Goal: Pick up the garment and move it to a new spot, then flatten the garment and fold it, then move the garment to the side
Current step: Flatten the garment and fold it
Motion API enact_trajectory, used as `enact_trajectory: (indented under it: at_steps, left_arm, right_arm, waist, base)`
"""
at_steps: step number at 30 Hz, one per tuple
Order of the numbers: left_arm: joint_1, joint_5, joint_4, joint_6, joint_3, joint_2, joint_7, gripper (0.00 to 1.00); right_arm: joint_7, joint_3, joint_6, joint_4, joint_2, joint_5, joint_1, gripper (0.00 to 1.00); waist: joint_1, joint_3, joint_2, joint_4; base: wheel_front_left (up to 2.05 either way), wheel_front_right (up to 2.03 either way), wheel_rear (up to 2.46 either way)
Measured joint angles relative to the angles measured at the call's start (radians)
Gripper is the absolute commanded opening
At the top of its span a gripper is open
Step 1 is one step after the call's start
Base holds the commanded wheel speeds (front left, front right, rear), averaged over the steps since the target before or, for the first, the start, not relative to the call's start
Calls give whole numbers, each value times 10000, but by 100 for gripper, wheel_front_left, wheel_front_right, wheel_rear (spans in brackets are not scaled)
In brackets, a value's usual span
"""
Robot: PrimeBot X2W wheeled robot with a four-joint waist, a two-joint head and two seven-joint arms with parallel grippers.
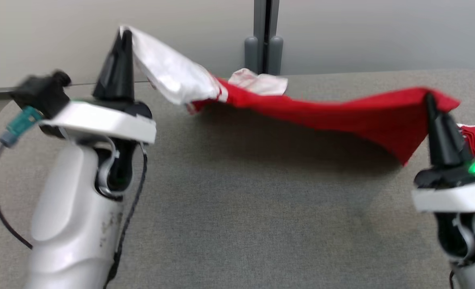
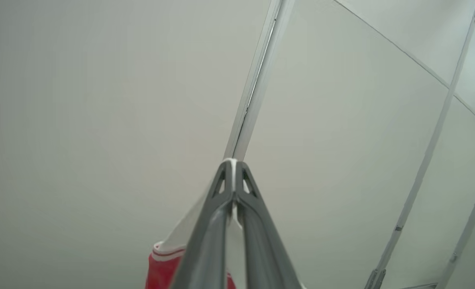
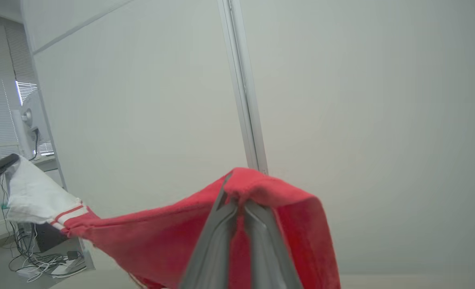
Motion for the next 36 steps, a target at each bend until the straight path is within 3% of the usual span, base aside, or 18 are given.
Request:
enact_trajectory:
  at_steps: [6,13,18,23,29,36]
  left_arm:
    - [-842,-721,-1994,374,293,56,1306,0]
    - [-1217,-1624,-3639,1239,775,-12,2247,0]
    - [-1189,-2004,-4324,1969,878,-69,2750,0]
    - [-1145,-2036,-4249,2428,1087,8,3055,0]
    - [-2645,-1827,-3310,2220,1087,723,3430,0]
    - [-6413,-1515,-1277,1877,1058,926,3045,0]
  right_arm:
    - [518,-462,0,123,-268,683,-1420,0]
    - [2345,-541,0,17,-462,2197,-2566,0]
    - [3785,-1143,0,-71,-316,2972,-3023,0]
    - [5076,-1651,-2,-33,102,3158,-3678,0]
    - [5950,-1325,-2,963,207,2487,-6144,0]
    - [5860,-882,0,2416,-196,1712,-9971,0]
  waist:
    - [0,-460,0,175]
    - [0,-924,0,312]
    - [-1,-1049,0,395]
    - [0,-736,0,411]
    - [0,395,0,327]
    - [0,2179,0,395]
  base:
    - [0,0,0]
    - [0,0,0]
    - [0,0,0]
    - [0,0,0]
    - [0,0,0]
    - [0,0,0]
